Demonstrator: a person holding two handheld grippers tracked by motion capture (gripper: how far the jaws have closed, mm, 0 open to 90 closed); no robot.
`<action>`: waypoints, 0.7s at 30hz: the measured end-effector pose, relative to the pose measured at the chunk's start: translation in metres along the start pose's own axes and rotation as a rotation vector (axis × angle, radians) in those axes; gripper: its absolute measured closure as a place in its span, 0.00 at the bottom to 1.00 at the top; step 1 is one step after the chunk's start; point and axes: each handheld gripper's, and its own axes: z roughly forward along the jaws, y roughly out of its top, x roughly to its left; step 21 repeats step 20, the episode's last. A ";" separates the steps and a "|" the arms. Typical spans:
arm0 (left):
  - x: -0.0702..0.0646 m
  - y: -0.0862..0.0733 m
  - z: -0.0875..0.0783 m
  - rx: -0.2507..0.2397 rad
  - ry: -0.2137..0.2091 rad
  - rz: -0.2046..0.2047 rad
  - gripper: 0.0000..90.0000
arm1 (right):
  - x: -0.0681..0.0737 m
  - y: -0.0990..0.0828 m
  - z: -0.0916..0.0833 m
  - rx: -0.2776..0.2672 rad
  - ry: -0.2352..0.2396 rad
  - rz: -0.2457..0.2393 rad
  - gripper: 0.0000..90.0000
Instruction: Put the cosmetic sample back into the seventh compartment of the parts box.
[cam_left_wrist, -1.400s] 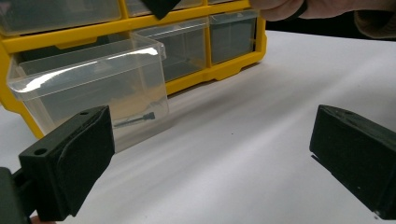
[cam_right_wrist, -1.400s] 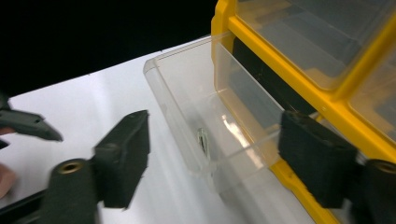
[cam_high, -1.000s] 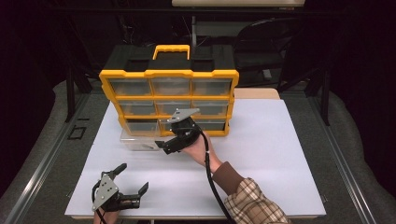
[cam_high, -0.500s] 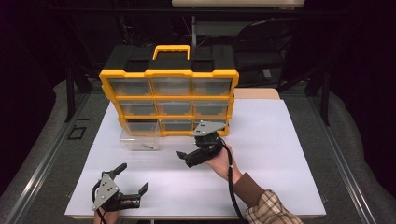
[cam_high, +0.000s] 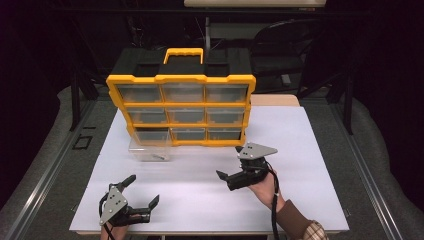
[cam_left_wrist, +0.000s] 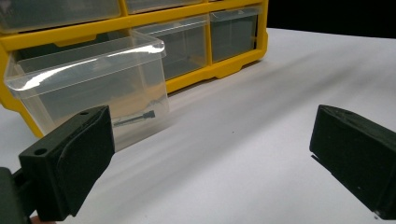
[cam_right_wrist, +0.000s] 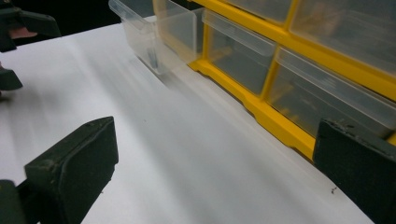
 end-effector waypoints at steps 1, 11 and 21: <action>0.000 0.000 0.000 -0.001 0.000 -0.002 0.00 | -0.001 -0.008 -0.007 -0.005 -0.020 -0.002 0.00; 0.000 0.000 0.000 0.005 0.000 0.004 0.00 | -0.007 -0.052 -0.038 -0.010 -0.110 0.026 0.00; -0.001 0.000 0.003 0.015 0.001 0.005 0.00 | 0.000 -0.086 -0.058 -0.027 -0.181 0.053 0.00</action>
